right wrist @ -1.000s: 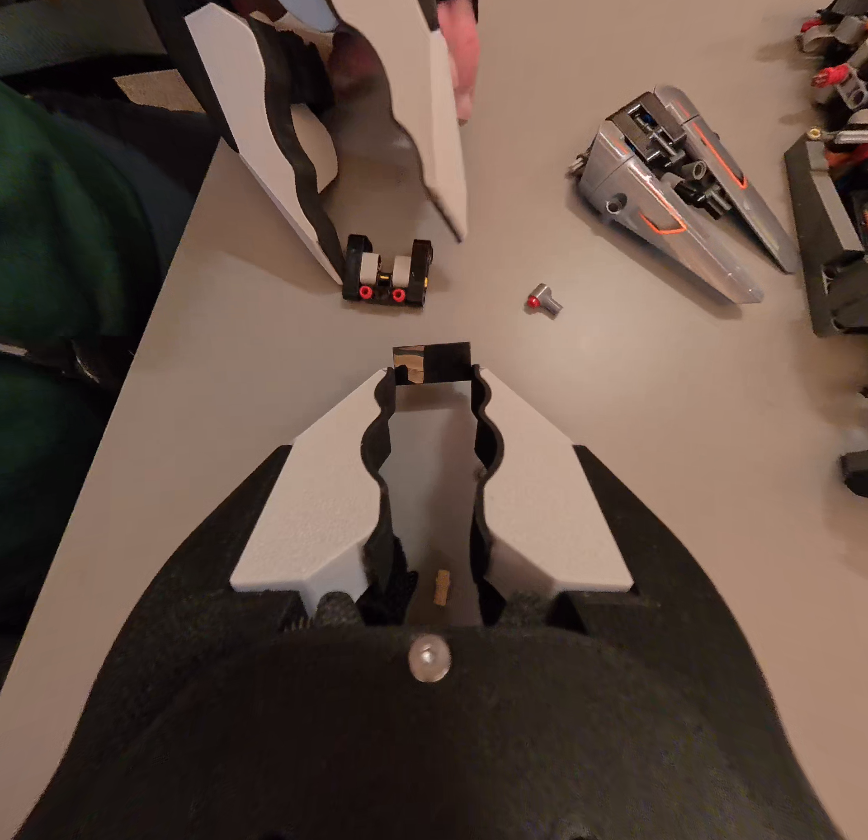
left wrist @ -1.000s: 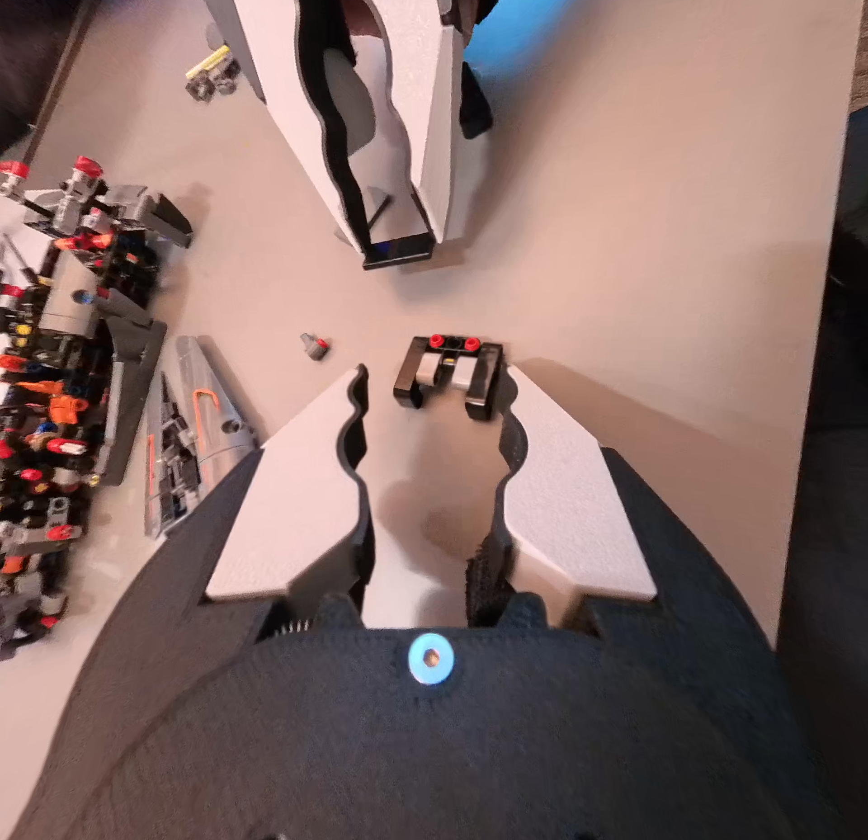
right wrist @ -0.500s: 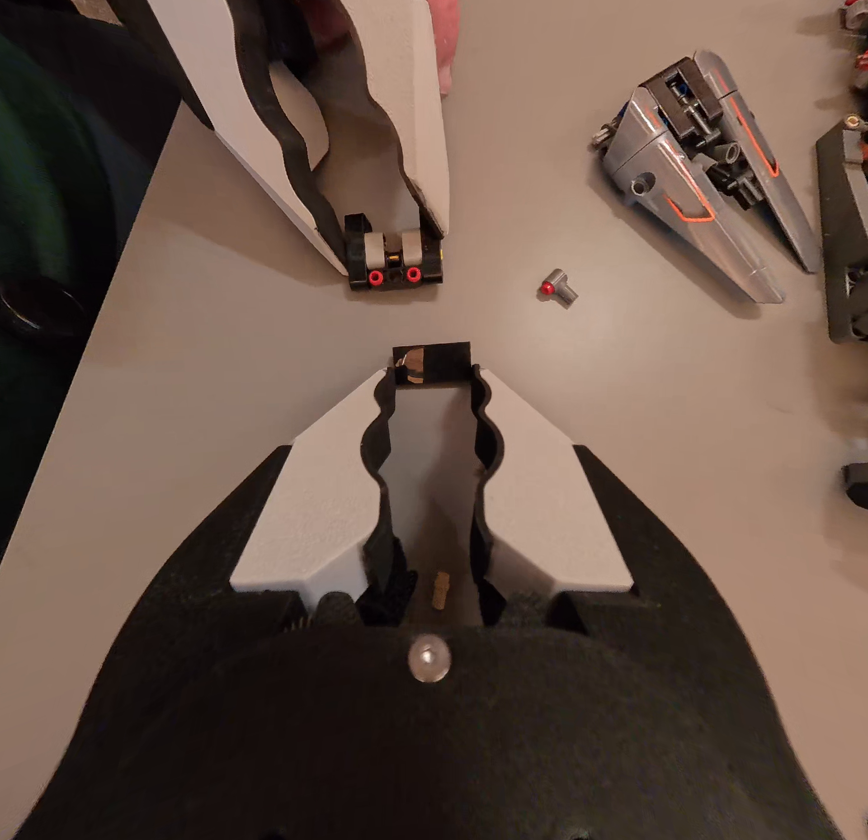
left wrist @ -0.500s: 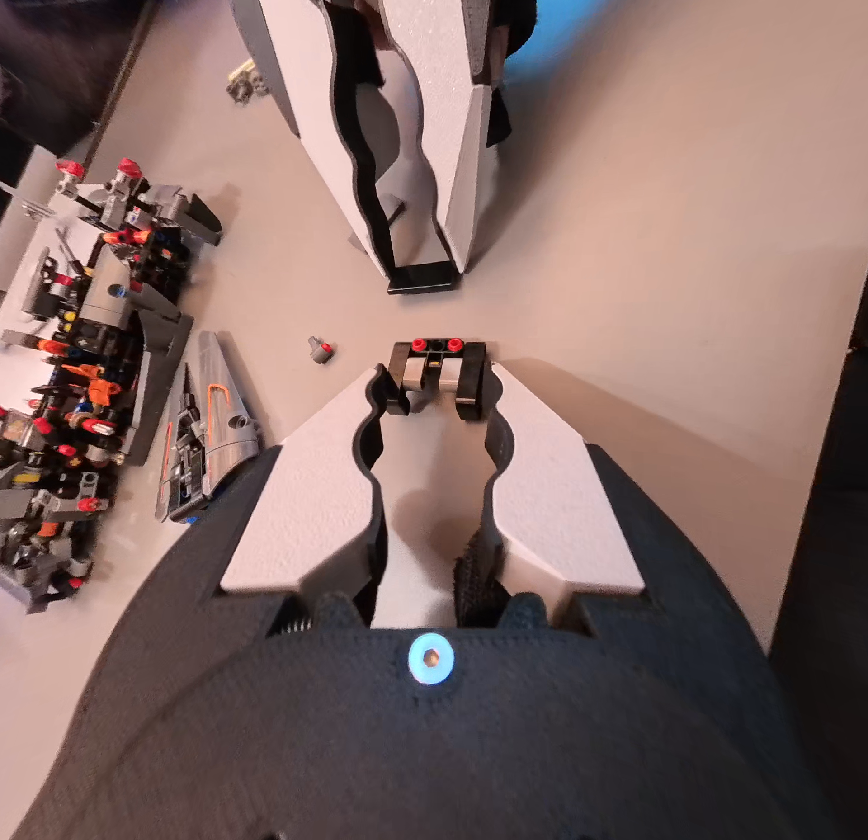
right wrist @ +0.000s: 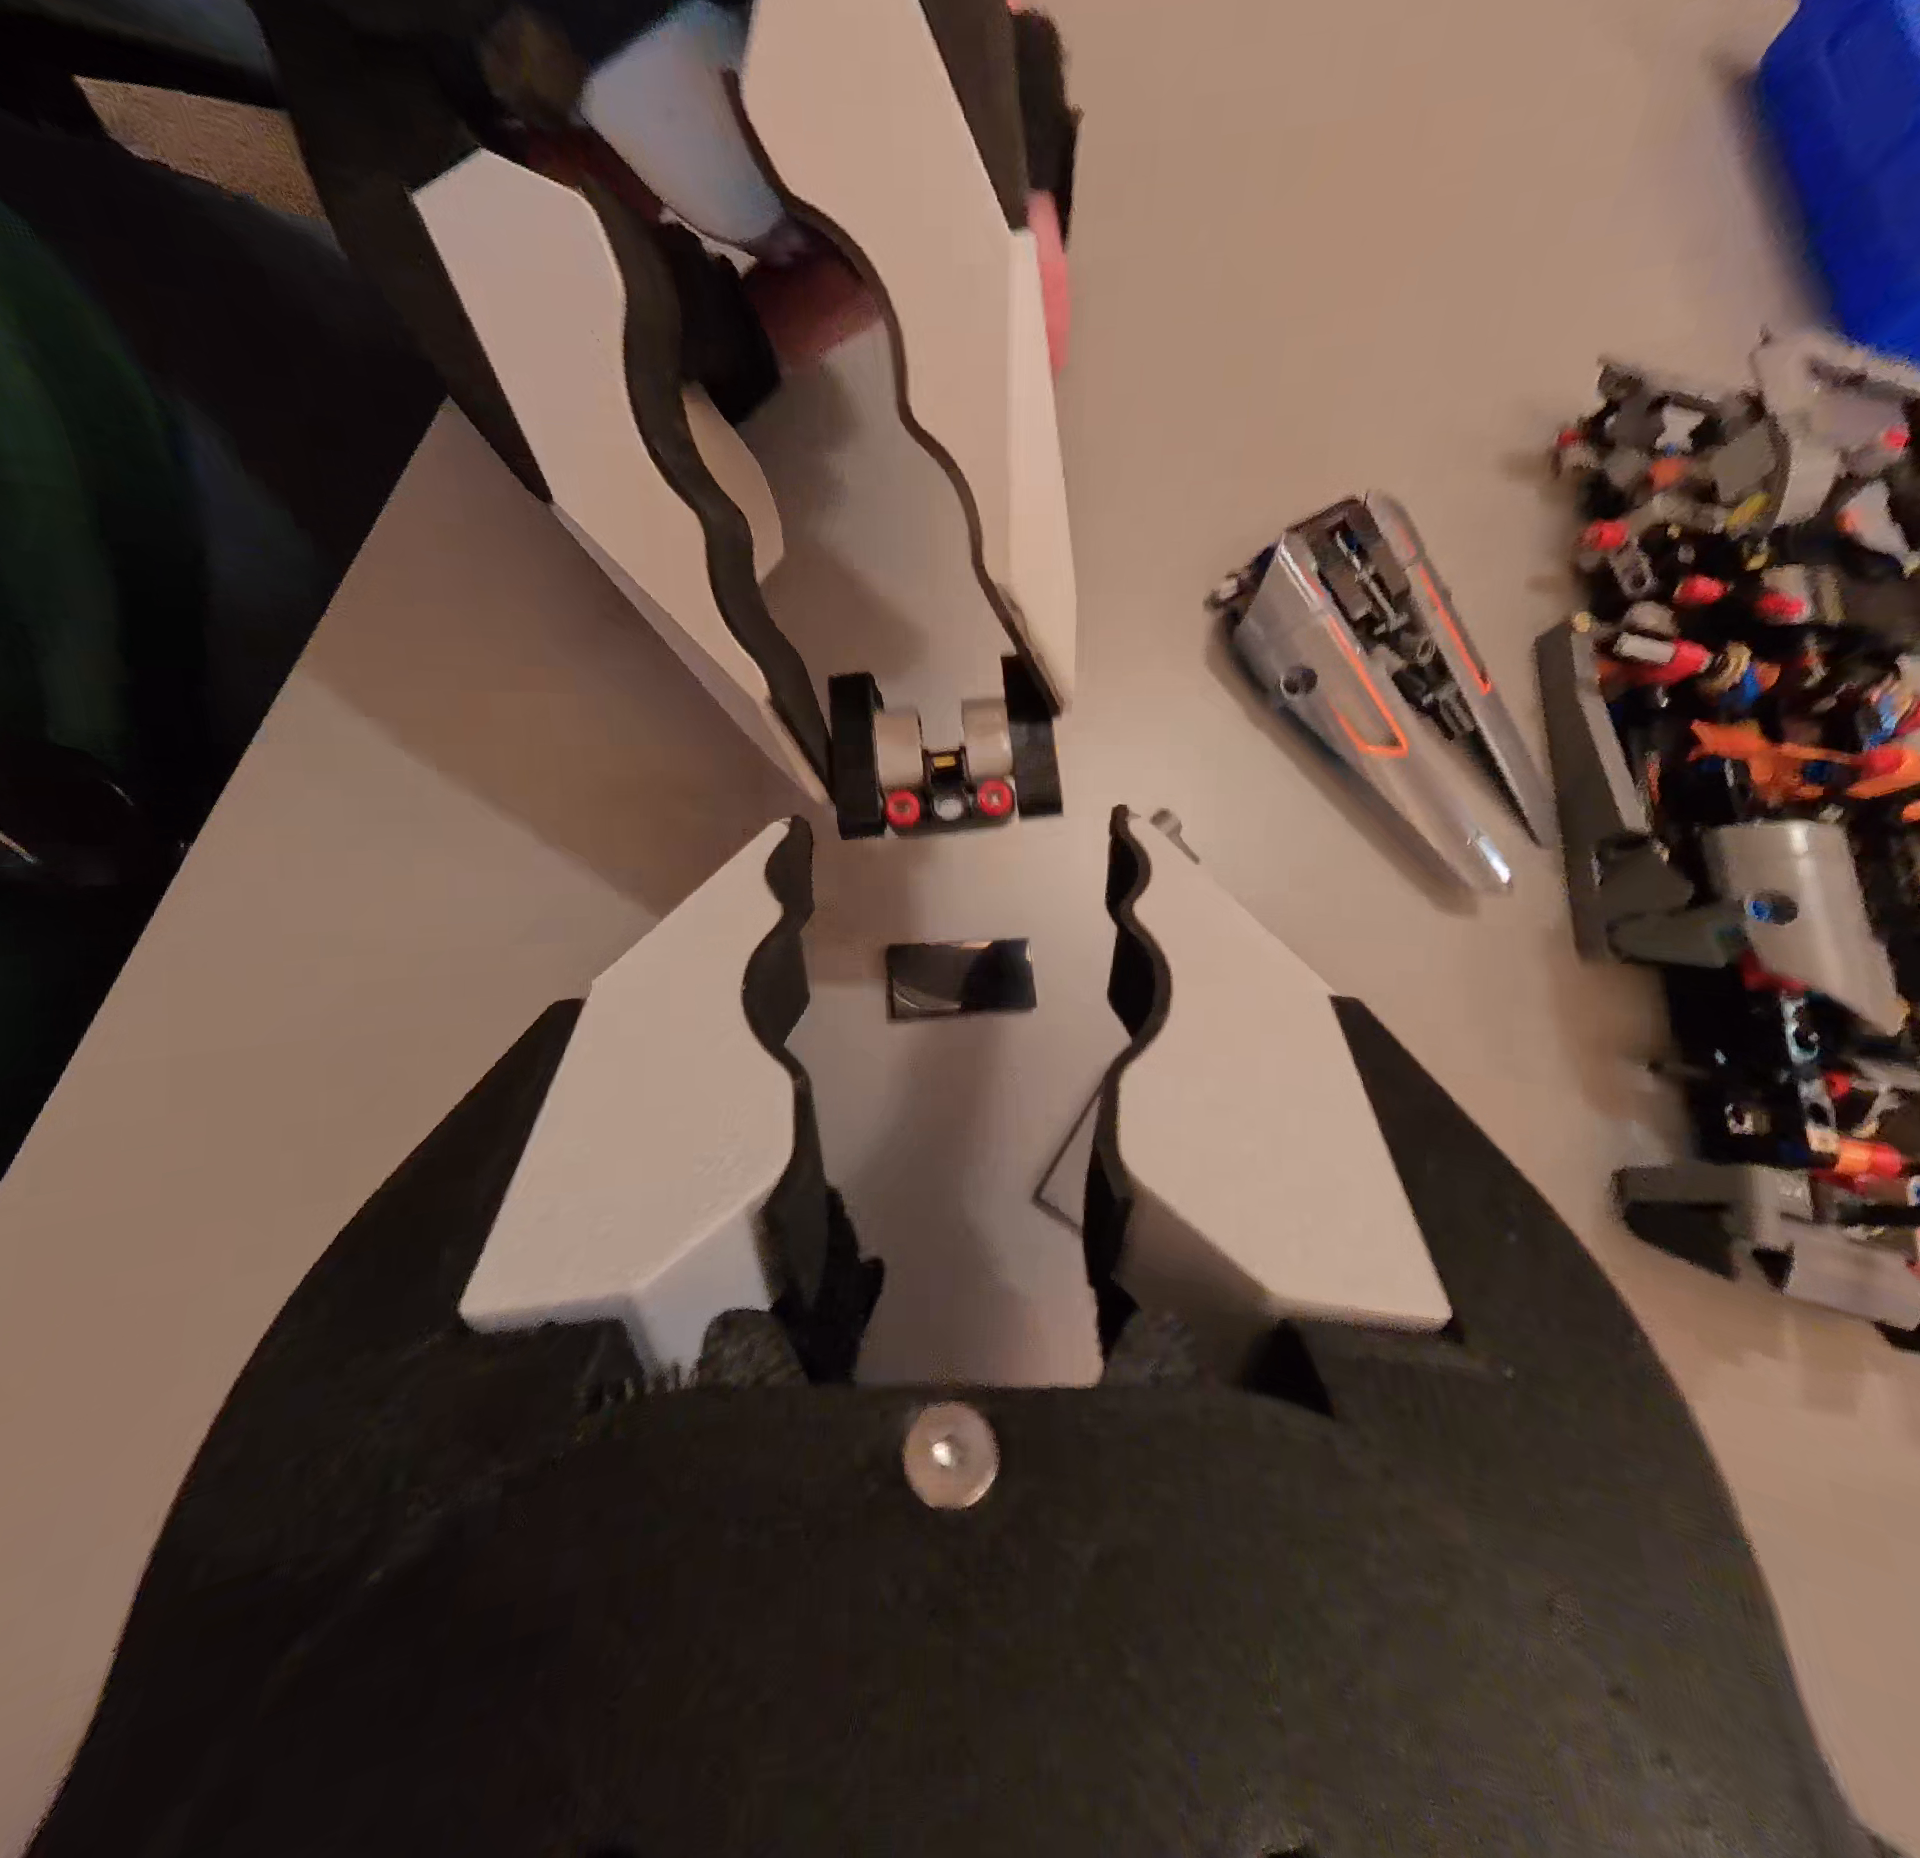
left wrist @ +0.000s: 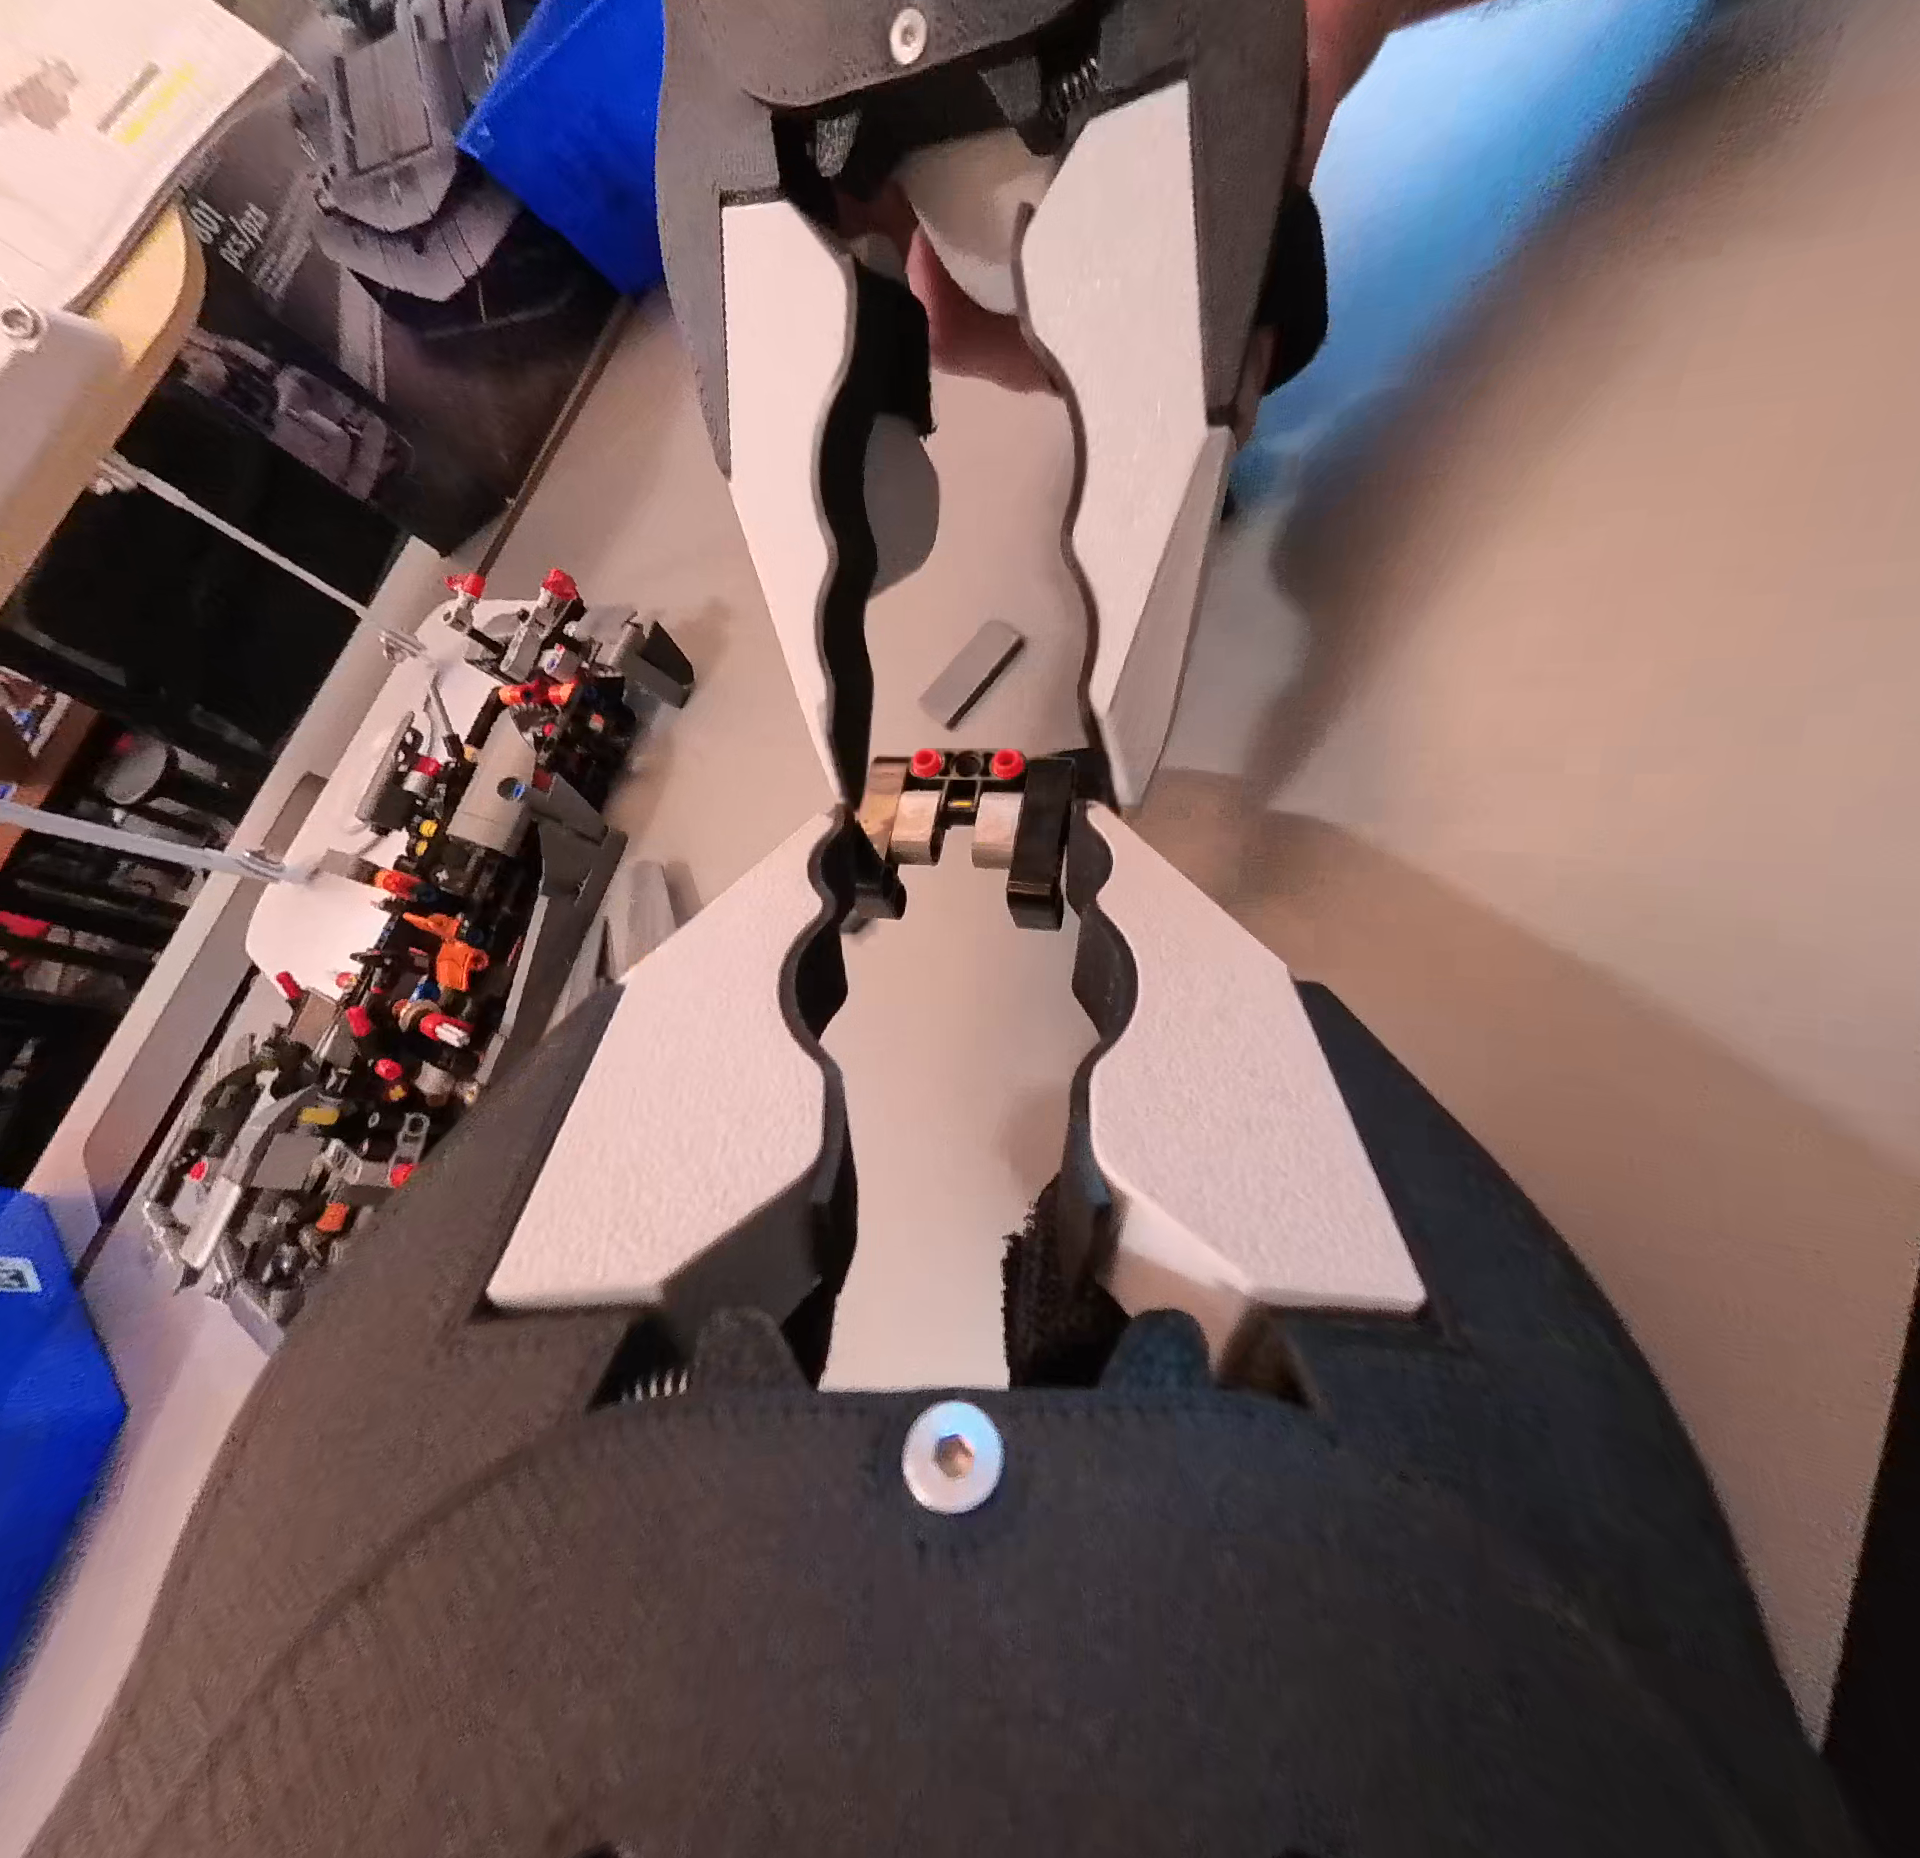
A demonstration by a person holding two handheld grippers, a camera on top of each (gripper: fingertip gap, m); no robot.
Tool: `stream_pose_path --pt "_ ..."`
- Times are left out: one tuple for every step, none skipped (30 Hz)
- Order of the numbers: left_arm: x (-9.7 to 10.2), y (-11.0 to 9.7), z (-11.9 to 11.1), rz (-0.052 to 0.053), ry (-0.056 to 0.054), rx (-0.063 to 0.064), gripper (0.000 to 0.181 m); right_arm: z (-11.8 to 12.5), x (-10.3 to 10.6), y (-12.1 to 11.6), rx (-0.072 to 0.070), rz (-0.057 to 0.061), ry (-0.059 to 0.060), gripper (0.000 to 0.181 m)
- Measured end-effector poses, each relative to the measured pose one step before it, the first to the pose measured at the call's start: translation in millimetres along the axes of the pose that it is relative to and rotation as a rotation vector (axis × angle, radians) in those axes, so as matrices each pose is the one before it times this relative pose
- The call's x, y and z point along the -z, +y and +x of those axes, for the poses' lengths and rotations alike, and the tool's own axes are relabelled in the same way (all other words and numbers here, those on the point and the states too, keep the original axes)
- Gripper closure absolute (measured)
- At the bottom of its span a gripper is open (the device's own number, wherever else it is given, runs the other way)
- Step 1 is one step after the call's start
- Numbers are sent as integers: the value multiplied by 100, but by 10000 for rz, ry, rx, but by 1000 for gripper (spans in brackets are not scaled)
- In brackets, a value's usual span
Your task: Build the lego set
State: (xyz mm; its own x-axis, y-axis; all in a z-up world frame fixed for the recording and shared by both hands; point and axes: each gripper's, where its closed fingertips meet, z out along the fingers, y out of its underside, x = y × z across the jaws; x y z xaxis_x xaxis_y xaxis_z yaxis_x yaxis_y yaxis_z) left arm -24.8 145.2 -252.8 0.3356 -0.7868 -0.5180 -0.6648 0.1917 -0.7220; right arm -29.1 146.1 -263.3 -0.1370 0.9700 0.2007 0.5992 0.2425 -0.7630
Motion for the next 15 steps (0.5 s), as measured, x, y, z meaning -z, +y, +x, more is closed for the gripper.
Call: stream_pose_path --pt "-85 -152 -18 44 9 -17 142 -128 -5 -216 171 43 45 129" --pt "-67 -77 -56 -8 -10 -33 142 -75 63 -129 136 34 24 133" --pt "-5 -107 -74 27 -30 -62 142 13 100 -47 77 25 33 135" --pt "18 -131 -78 40 -14 -43 142 53 112 -55 1 56 18 135" --pt "24 -114 -6 30 46 -23 142 12 95 -60 -1 47 -14 135" --pt "28 -83 -92 13 -36 -68 142 39 85 -67 35 43 22 136" --pt "19 -73 -69 -3 -29 -46 142 57 68 -67 16 46 38 136" --pt "6 -83 -38 10 -23 -20 142 38 67 -52 15 35 10 136" --pt "10 -90 -51 21 -21 -16 142 32 89 -51 33 39 20 137" --pt "20 -71 -48 23 -19 -66 142 28 58 -51 33 29 15 137" --pt "5 -38 99 19 75 -76 142 -77 25 3 18 12 -53 137" --pt "-6 -35 132 46 82 -53 142 -116 32 55 33 15 -83 137" --pt "33 -87 115 87 86 3 142 -93 90 13 65 46 -68 138" --pt "61 -163 178 125 166 69 142 -135 135 -34 69 75 -93 139" --pt "83 -210 50 136 105 99 142 -105 162 -96 8 110 -101 141"
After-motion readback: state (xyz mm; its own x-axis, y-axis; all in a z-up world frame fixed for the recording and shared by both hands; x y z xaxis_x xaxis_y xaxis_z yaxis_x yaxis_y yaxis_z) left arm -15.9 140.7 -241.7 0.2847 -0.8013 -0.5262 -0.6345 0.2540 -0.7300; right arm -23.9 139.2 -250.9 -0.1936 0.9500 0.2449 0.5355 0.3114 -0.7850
